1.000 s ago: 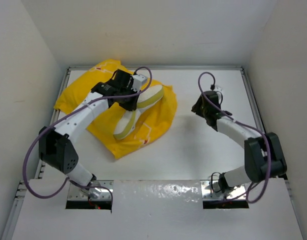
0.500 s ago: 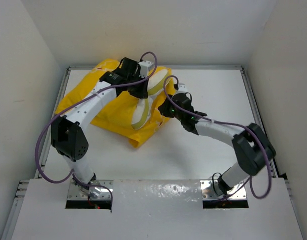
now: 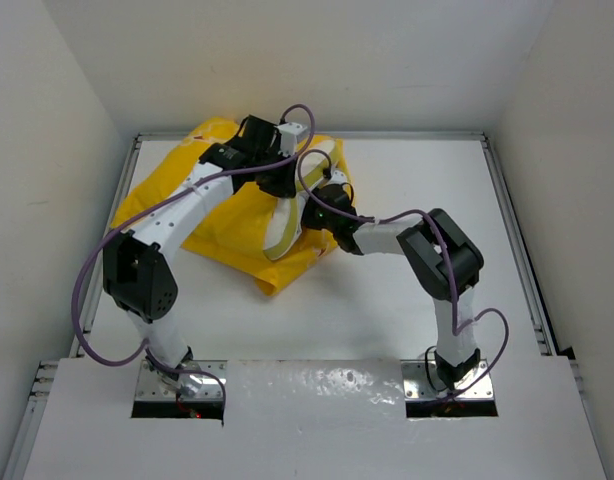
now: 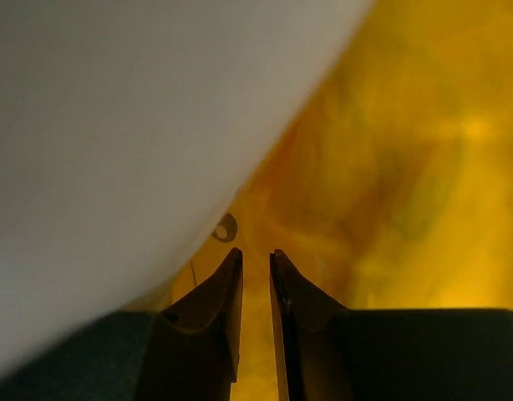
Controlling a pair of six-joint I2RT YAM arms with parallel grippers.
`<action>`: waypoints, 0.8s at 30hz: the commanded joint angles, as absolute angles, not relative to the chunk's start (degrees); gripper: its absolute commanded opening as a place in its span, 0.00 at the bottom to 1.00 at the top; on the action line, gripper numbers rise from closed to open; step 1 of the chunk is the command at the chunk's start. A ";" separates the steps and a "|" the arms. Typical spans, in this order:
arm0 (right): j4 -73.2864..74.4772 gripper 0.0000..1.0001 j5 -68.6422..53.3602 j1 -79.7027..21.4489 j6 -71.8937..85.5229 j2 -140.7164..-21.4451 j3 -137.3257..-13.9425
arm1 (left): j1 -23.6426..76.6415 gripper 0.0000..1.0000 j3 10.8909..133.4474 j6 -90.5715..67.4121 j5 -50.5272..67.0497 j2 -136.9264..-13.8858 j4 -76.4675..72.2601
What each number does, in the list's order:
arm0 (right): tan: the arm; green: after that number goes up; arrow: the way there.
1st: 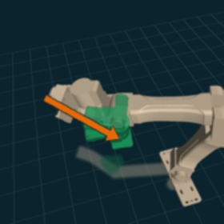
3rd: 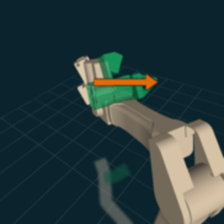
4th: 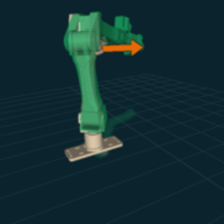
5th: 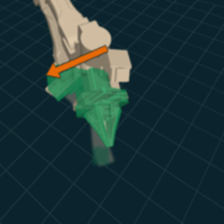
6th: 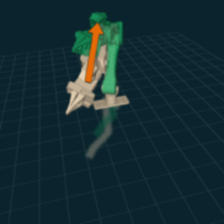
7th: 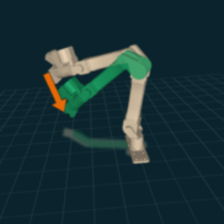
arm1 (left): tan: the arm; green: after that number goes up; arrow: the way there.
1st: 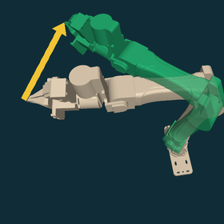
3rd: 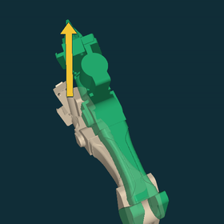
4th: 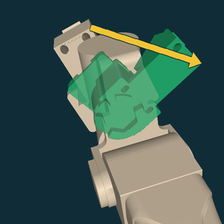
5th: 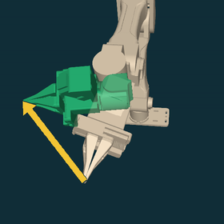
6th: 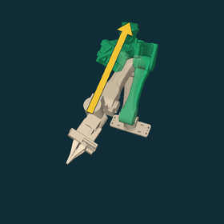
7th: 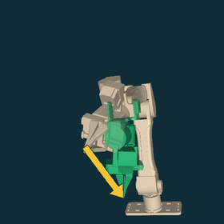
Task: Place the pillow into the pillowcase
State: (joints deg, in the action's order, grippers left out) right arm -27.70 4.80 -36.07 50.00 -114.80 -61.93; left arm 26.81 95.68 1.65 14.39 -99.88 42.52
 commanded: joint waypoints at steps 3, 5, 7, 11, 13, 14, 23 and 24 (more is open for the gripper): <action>-28.74 0.23 0.70 -36.56 48.78 -119.79 -66.00 | 27.07 0.00 98.09 0.53 20.48 -99.23 36.65; -29.88 0.29 0.44 -36.65 48.96 -120.15 -64.96 | 26.81 0.00 98.00 0.53 20.65 -99.40 36.56; -30.67 0.34 0.26 -37.00 48.17 -120.50 -64.78 | 26.54 0.00 98.00 0.53 20.66 -99.67 36.56; -29.89 0.44 -1.06 -39.54 43.51 -122.08 -65.92 | 25.84 0.00 98.26 0.53 21.62 -99.84 36.56; -28.05 0.47 -0.09 -40.51 42.20 -123.21 -66.36 | 25.66 0.00 98.26 0.53 22.67 -99.84 36.56; -27.52 0.47 2.70 -41.39 41.67 -123.57 -66.36 | 25.58 0.00 98.26 0.53 22.94 -99.76 36.56; -9.41 0.00 25.92 -47.02 41.57 -122.63 -66.30 | 23.56 0.00 98.70 -2.64 26.90 -99.23 40.25; -9.84 0.00 27.75 -47.11 41.83 -121.22 -64.27 | 23.38 0.00 98.79 -2.11 25.94 -99.05 41.21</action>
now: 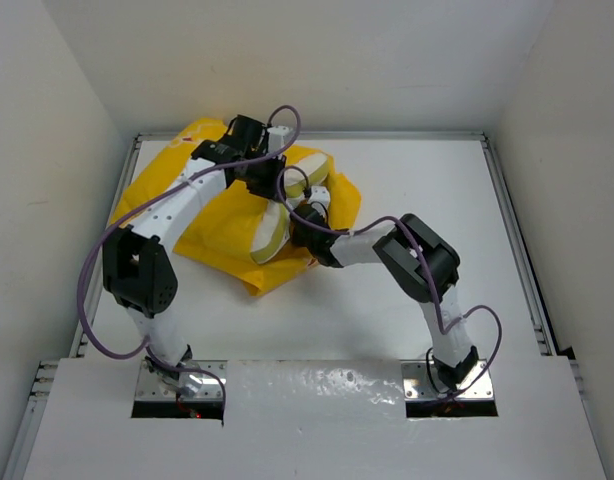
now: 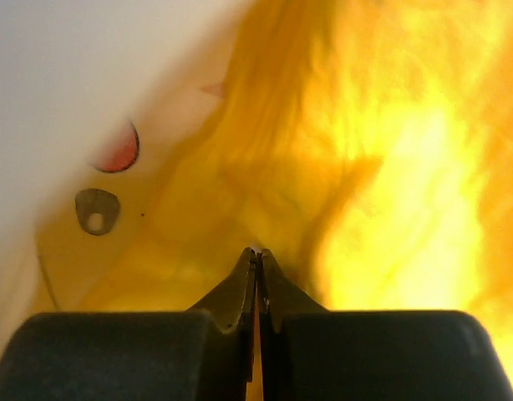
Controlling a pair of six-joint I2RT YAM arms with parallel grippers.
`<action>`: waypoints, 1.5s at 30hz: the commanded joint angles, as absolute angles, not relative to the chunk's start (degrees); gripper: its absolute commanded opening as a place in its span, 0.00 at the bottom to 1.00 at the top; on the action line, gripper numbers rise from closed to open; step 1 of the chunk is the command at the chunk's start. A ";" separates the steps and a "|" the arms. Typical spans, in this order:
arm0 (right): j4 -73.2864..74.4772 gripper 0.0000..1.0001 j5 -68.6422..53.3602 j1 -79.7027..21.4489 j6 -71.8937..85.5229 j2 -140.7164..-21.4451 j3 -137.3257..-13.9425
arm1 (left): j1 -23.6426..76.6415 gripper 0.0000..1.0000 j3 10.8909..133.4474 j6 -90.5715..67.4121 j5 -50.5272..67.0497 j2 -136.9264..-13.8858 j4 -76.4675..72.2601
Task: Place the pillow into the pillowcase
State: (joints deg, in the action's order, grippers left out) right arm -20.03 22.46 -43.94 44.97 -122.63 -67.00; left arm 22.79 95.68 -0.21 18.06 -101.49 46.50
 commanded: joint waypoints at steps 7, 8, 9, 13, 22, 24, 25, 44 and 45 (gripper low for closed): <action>-13.44 0.00 31.82 -43.25 45.52 -105.84 -43.97 | 22.67 0.00 89.92 7.19 19.86 -98.35 47.11; -14.40 0.00 31.38 -42.63 46.05 -104.25 -39.86 | 22.85 0.00 88.26 7.55 20.12 -98.26 46.41; -14.94 0.00 30.94 -42.02 46.40 -101.63 -38.25 | 22.94 0.00 87.89 7.99 20.65 -98.35 45.28; -21.08 0.00 27.53 -40.78 42.73 -96.25 -32.00 | 24.08 0.00 87.02 9.58 23.90 -98.53 42.81; -28.56 0.17 14.86 -40.87 32.95 -95.00 -41.55 | 24.26 0.00 92.09 9.05 29.00 -98.61 40.16; -28.56 0.29 11.26 -40.78 33.48 -96.76 -45.94 | 24.17 0.00 93.68 9.32 29.27 -98.53 41.30; -30.39 0.36 7.86 -40.87 34.27 -99.12 -46.92 | 24.17 0.00 94.65 9.49 30.05 -98.44 41.92; 1.50 0.00 31.81 -47.99 45.78 -119.98 -60.49 | 22.50 0.00 91.06 3.16 44.03 -98.44 39.11; 0.36 0.00 33.56 -47.81 46.05 -118.40 -58.29 | 21.98 0.00 90.79 4.03 43.69 -98.26 40.33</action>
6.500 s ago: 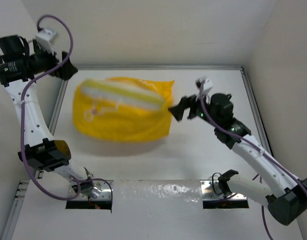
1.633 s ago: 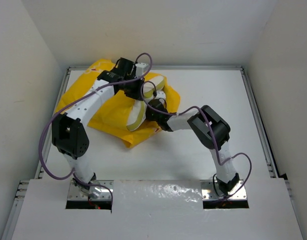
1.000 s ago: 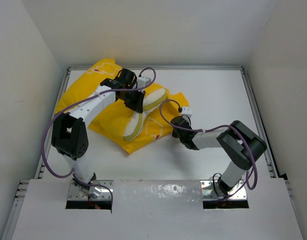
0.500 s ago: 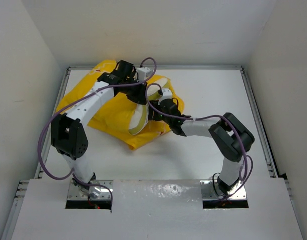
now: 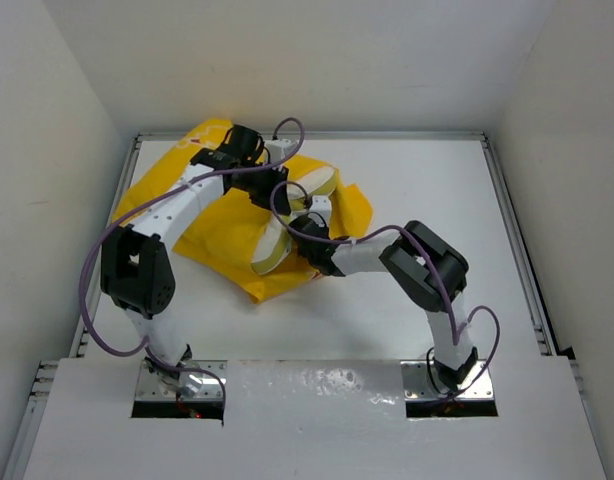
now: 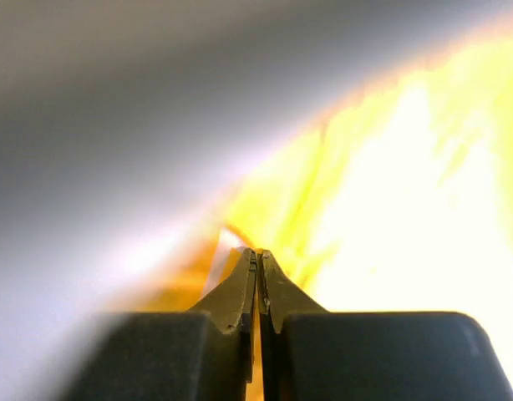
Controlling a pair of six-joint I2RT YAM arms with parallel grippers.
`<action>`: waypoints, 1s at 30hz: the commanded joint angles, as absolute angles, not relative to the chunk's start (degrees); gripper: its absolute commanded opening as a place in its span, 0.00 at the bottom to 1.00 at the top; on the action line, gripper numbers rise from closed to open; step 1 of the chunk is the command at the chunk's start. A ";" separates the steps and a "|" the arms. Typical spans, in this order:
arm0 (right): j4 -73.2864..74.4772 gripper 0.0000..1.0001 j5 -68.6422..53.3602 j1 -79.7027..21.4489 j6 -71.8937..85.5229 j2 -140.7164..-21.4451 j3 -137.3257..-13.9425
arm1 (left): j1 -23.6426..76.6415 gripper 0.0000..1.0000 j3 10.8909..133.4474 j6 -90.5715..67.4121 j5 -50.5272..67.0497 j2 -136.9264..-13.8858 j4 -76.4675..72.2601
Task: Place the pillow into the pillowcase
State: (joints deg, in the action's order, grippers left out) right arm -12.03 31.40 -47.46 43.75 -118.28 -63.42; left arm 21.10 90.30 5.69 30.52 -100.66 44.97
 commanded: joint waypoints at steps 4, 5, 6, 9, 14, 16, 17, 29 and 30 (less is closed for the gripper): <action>-4.82 0.00 34.63 -45.10 46.93 -109.62 -44.79 | 21.09 0.00 90.53 7.90 40.88 -98.17 42.27; -6.23 0.00 34.37 -44.39 47.02 -105.86 -42.30 | 21.18 0.00 90.44 8.61 39.48 -98.17 42.54; -8.76 0.00 34.10 -42.99 47.20 -104.08 -39.84 | 21.36 0.00 90.35 9.22 38.51 -98.17 42.89; -12.64 0.00 32.96 -41.05 46.32 -98.55 -31.92 | 22.14 0.00 89.74 12.21 35.08 -98.00 42.63; -22.73 0.00 26.91 -39.20 39.85 -92.47 -22.59 | 23.64 0.00 82.28 17.22 30.58 -98.00 36.31; -22.16 0.00 24.97 -39.20 36.49 -92.20 -25.11 | 23.55 0.00 79.29 17.14 31.63 -98.35 34.37; -21.45 0.00 23.48 -39.11 35.00 -92.28 -26.53 | 23.64 0.00 78.76 17.05 33.21 -98.70 32.97; -33.15 0.26 9.06 -40.34 31.10 -97.11 -38.83 | 23.38 0.00 91.05 15.03 40.08 -99.14 36.91; -32.61 0.35 8.62 -40.60 31.64 -98.34 -41.89 | 23.38 0.00 92.19 15.03 40.17 -99.14 37.26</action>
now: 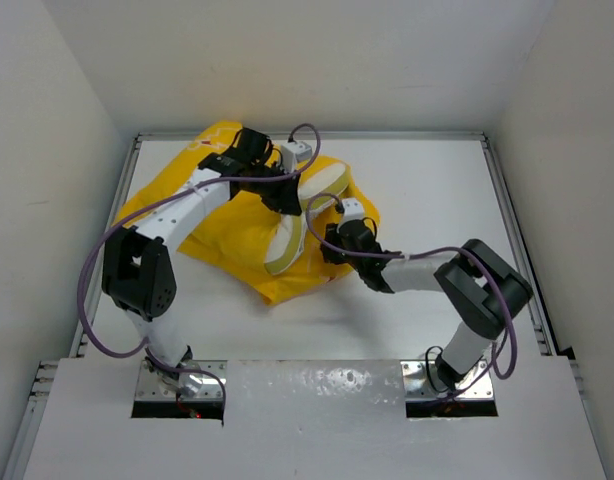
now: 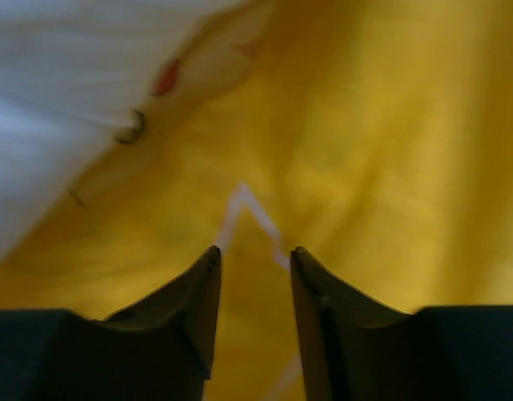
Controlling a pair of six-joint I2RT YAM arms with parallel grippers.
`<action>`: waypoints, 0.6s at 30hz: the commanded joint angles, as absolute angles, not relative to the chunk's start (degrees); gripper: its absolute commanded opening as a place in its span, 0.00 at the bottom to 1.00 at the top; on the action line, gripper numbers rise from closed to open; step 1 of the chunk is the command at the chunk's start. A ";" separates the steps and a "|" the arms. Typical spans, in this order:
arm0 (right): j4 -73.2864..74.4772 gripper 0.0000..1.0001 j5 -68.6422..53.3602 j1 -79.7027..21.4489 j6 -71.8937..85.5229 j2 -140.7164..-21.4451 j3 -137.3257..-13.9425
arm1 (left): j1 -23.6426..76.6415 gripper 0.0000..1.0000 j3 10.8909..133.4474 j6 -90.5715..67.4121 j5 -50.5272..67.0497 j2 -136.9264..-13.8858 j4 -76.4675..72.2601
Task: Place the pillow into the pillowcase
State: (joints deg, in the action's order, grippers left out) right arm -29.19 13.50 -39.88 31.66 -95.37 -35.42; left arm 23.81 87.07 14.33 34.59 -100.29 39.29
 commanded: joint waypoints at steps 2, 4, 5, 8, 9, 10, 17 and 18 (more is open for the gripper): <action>-31.12 0.47 9.40 -41.22 33.21 -101.75 -44.46 | 23.38 0.00 92.72 15.20 40.60 -99.14 38.31; -29.45 0.60 10.81 -41.57 33.66 -104.31 -48.41 | 23.38 0.00 92.55 15.73 40.78 -99.05 39.11; -27.70 0.62 11.25 -41.92 33.49 -107.02 -50.86 | 23.29 0.00 92.20 15.91 40.87 -98.97 39.20; -27.07 0.67 14.23 -42.45 33.40 -112.30 -53.95 | 23.29 0.00 91.50 15.30 41.22 -98.88 38.76; -26.55 0.67 15.80 -42.63 33.57 -113.80 -54.92 | 23.29 0.00 91.41 14.94 41.39 -98.88 38.67; -23.32 0.68 19.82 -42.71 34.71 -115.30 -56.41 | 23.29 0.00 91.23 14.51 42.01 -98.88 38.32; -7.82 0.10 30.50 -42.80 43.15 -123.58 -64.69 | 22.41 0.00 91.76 10.73 47.54 -98.35 37.62; -6.78 0.01 30.15 -42.72 44.02 -122.62 -64.60 | 22.15 0.00 91.76 10.46 48.33 -98.18 37.79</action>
